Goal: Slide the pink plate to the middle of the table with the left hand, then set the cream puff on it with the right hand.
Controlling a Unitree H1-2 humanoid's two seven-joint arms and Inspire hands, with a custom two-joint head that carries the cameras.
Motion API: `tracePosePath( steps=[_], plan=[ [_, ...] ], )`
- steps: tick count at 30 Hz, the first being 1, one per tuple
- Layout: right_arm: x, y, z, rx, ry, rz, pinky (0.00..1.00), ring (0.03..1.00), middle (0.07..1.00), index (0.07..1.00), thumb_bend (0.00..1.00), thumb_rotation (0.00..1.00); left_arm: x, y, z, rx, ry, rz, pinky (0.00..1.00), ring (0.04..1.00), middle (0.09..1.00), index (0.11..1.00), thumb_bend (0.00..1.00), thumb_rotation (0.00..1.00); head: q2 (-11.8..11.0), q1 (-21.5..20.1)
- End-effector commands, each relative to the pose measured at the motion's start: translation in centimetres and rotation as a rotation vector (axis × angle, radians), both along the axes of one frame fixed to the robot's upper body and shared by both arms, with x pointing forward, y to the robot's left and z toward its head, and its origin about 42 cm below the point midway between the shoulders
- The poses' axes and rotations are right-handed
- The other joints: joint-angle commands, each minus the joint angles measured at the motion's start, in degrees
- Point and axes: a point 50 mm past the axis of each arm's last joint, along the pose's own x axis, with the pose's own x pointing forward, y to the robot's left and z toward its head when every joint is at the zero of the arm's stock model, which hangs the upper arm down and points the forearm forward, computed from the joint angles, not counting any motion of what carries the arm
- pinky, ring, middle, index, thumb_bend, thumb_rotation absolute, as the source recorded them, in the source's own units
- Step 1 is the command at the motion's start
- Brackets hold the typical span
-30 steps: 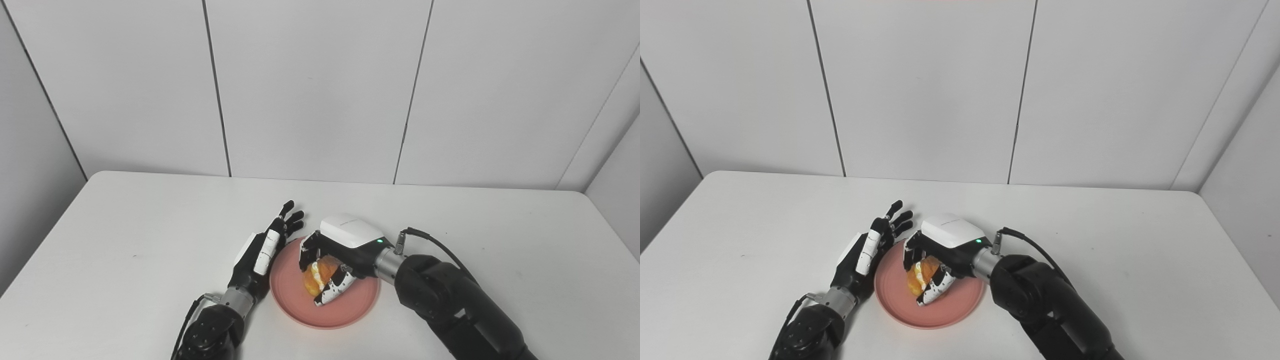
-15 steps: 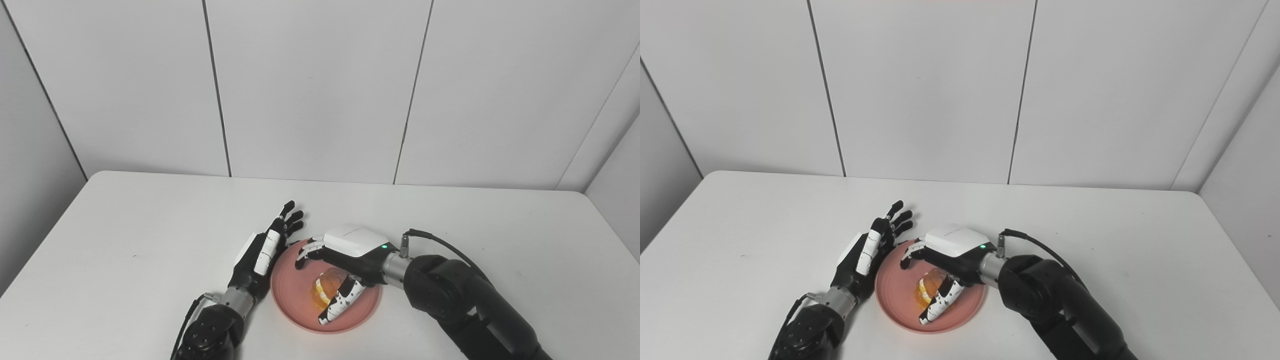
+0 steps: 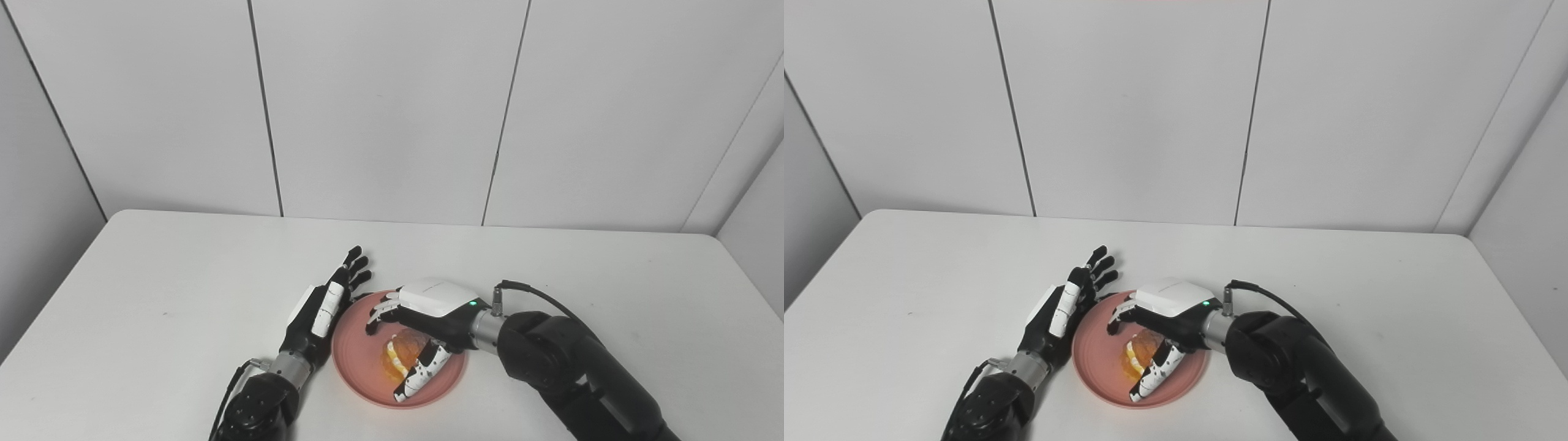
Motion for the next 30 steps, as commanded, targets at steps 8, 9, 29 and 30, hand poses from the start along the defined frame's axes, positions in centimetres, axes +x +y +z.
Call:
tracePosePath(
  steps=[8, 9, 29, 30],
  plan=[
    [-0.8, -1.5, 3.7, 0.178, -0.063, -0.011, 0.94, 0.907, 0.867, 0.745, 1.0, 0.42, -1.5, -0.1, -3.2, 0.033, 0.145, -0.016, 0.8, 0.94, 0.94, 1.0, 0.97, 0.99, 0.0, -0.3],
    [-0.9, -1.7, 4.0, 0.197, -0.061, -0.013, 0.93, 0.909, 0.869, 0.747, 1.0, 0.42, -1.5, -0.1, -3.2, 0.031, 0.145, -0.017, 0.8, 0.942, 0.94, 1.0, 0.97, 0.99, 0.0, -0.3],
    [-0.9, -6.6, -2.0, 1.003, 0.011, -0.309, 0.85, 0.887, 0.885, 0.862, 0.87, 0.83, -1.9, 0.4, -3.3, -0.05, -0.038, 0.179, 0.78, 0.919, 0.912, 0.944, 0.94, 0.86, 0.1, -0.8],
    [-0.6, -6.7, -2.9, 1.076, 0.023, -0.346, 0.84, 0.879, 0.879, 0.86, 0.86, 0.84, -1.9, 0.4, -3.3, -0.023, -0.076, 0.21, 0.78, 0.912, 0.908, 0.935, 0.94, 0.86, 0.1, -0.8]
  ],
)
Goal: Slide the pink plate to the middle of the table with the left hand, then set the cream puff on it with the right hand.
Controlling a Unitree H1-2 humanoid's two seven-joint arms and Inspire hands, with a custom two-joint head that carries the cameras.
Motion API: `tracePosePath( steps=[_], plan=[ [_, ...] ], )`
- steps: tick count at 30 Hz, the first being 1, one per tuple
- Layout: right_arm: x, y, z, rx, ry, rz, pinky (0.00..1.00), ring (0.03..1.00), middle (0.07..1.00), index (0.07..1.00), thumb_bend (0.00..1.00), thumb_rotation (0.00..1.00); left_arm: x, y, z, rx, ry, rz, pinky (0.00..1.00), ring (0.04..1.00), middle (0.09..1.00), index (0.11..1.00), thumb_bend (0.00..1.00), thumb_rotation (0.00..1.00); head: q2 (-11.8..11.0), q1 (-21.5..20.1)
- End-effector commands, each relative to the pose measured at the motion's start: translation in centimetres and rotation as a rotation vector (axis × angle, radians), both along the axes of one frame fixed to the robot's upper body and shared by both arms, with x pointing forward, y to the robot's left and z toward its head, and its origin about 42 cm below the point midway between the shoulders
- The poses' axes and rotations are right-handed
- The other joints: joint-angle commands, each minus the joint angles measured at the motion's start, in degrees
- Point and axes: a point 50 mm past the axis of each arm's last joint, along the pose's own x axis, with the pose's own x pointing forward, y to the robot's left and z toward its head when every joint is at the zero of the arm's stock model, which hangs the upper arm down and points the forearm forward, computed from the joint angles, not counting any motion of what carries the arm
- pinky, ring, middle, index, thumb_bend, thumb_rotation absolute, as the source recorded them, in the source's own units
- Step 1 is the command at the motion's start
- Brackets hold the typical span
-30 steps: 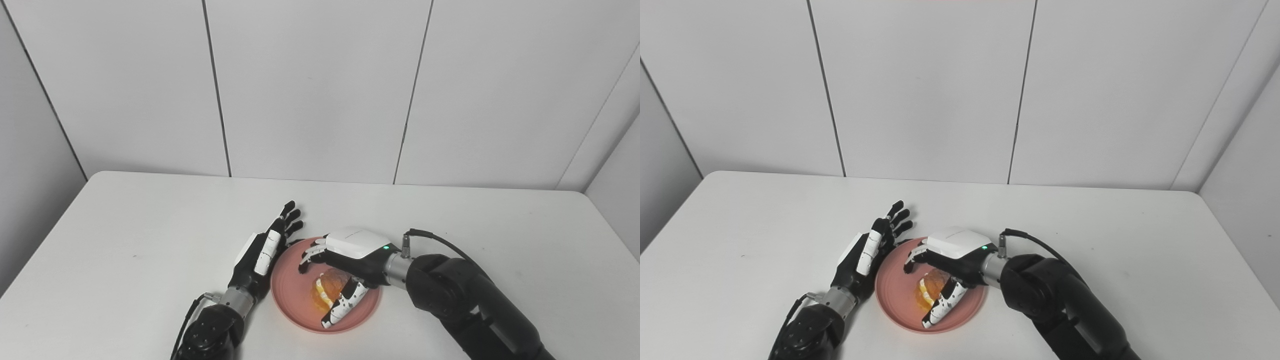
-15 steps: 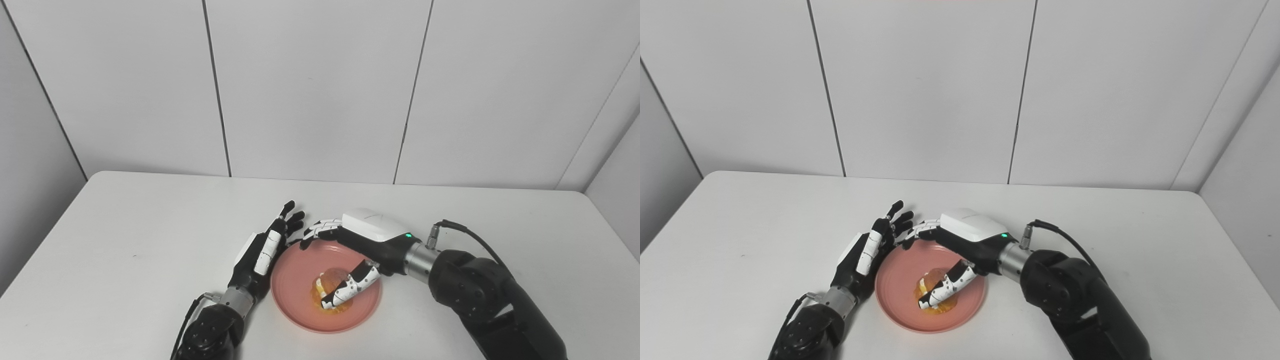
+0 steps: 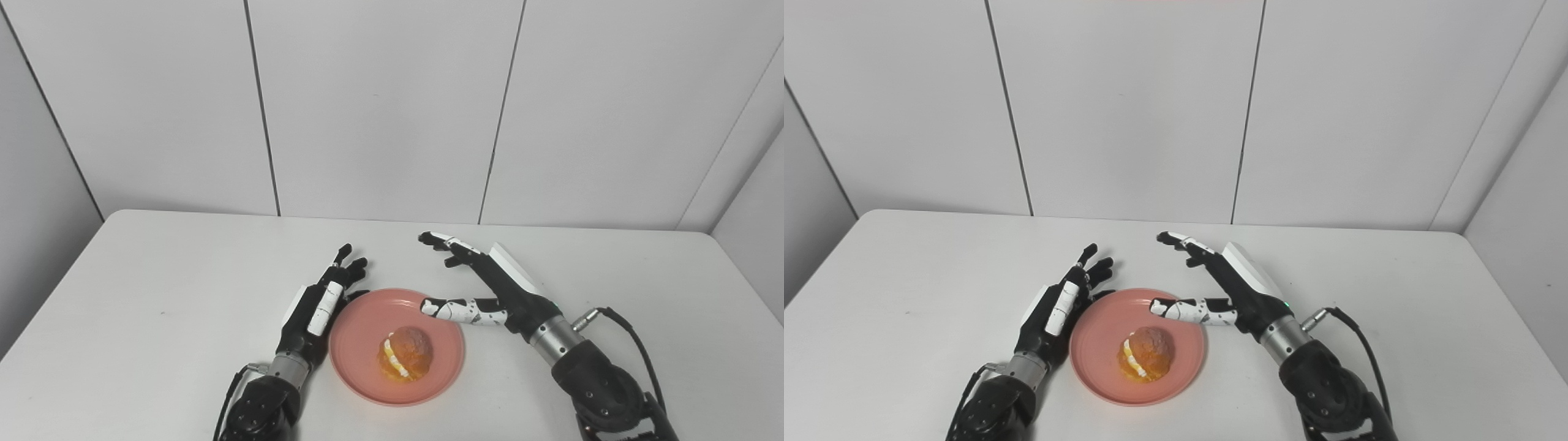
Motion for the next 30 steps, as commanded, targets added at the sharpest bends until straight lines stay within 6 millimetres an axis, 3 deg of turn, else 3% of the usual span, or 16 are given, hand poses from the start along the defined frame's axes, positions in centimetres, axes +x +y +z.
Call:
tracePosePath(
  steps=[1, 6, 8, 12, 19, 23, 28, 30],
  plan=[
    [0.5, 0.1, 0.4, 0.174, -0.078, -0.048, 0.83, 0.865, 0.866, 0.855, 0.86, 0.86, -1.7, 0.4, -3.1, 0.039, -0.006, 0.086, 0.79, 0.906, 0.905, 0.919, 0.92, 0.88, 0.2, 0.3],
    [0.9, 0.6, -2.9, 0.468, -0.026, -0.173, 0.87, 0.91, 0.91, 0.886, 0.83, 0.87, -1.8, 0.6, -3.3, 0.125, -0.132, 0.196, 0.87, 0.93, 0.925, 0.897, 0.87, 0.9, 0.3, 0.0],
    [0.7, 0.9, -4.3, 0.519, -0.014, -0.213, 0.96, 0.976, 0.973, 0.962, 0.8, 0.95, -1.8, 0.6, -3.3, 0.164, -0.149, 0.22, 0.89, 0.941, 0.956, 0.906, 0.8, 0.92, 0.4, 0.0],
    [0.2, 1.3, -6.2, 0.535, -0.003, -0.259, 1.0, 0.999, 0.999, 0.998, 0.75, 0.99, -1.9, 0.6, -3.3, 0.201, -0.154, 0.236, 0.94, 0.966, 0.983, 0.926, 0.81, 0.95, 0.5, 0.0],
    [0.1, 1.4, -8.1, 0.551, 0.045, -0.304, 1.0, 1.0, 1.0, 1.0, 0.76, 1.0, -2.0, 0.6, -3.1, 0.19, -0.109, 0.259, 0.98, 1.0, 1.0, 0.96, 0.8, 0.98, 0.6, -0.1],
    [0.0, 1.4, -8.7, 0.562, 0.055, -0.327, 1.0, 1.0, 1.0, 1.0, 0.76, 1.0, -1.8, 0.8, -3.0, 0.16, -0.033, 0.218, 1.0, 1.0, 1.0, 0.992, 0.86, 0.99, 0.7, -0.3],
    [0.1, 1.1, -9.0, 0.542, 0.065, -0.33, 1.0, 1.0, 1.0, 1.0, 0.79, 1.0, -1.5, 1.0, -3.0, 0.153, 0.022, 0.198, 1.0, 1.0, 1.0, 1.0, 0.84, 0.98, 0.8, -0.4],
    [0.1, 0.9, -9.1, 0.526, 0.073, -0.331, 1.0, 1.0, 1.0, 1.0, 0.8, 1.0, -1.4, 1.0, -3.2, 0.119, 0.049, 0.197, 1.0, 1.0, 1.0, 1.0, 0.88, 0.97, 0.7, -0.4]
  ],
)
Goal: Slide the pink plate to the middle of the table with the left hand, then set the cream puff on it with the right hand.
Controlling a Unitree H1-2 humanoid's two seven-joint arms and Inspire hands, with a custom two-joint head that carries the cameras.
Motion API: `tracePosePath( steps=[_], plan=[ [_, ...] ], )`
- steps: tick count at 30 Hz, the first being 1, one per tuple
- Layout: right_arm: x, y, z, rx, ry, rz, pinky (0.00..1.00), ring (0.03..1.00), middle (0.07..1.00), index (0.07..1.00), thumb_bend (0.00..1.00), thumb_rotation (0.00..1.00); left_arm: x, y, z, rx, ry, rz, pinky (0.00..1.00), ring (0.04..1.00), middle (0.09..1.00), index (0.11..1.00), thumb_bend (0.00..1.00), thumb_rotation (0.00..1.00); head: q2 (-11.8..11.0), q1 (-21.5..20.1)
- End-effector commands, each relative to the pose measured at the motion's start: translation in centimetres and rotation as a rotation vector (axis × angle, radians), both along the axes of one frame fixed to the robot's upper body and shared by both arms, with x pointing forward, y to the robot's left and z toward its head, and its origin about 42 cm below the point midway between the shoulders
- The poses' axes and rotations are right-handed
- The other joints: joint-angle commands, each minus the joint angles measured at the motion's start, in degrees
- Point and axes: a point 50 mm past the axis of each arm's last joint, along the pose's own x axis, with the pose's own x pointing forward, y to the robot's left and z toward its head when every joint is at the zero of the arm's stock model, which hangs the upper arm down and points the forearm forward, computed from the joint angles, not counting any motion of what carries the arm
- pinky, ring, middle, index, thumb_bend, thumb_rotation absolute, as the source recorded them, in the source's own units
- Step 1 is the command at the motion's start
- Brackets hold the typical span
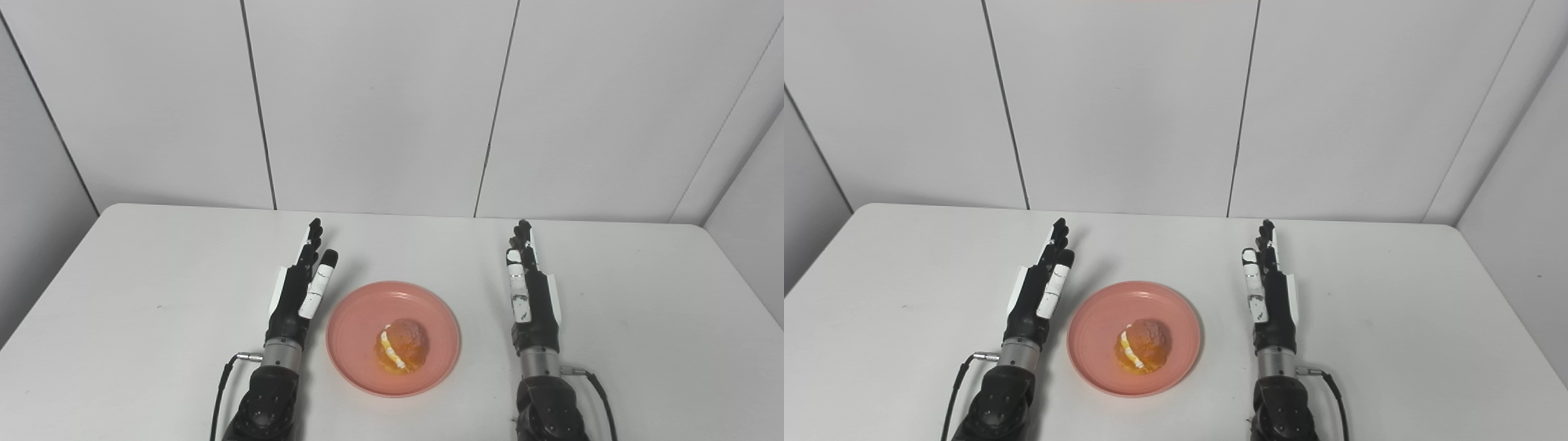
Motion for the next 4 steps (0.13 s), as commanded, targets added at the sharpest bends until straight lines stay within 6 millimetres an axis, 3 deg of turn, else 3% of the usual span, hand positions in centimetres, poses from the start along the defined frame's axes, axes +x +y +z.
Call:
tracePosePath(
  steps=[1, 4],
  plan=[
    [-0.96, -0.66, -1.86, -0.017, 0.028, -0.008, 1.0, 1.0, 1.0, 1.0, 0.8, 1.0, -1.57, 0.63, -3.23, -0.05, 0.127, 0.014, 1.0, 1.0, 1.0, 1.0, 0.9, 0.97, 0.0, 0.1],
    [-1.0, -0.81, -1.92, -0.018, 0.043, -0.004, 1.0, 1.0, 1.0, 1.0, 0.81, 1.0, -1.37, 0.65, -3.5, -0.11, 0.188, 0.018, 1.0, 1.0, 1.0, 1.0, 0.94, 0.98, 0.1, 0.1]
  ],
)
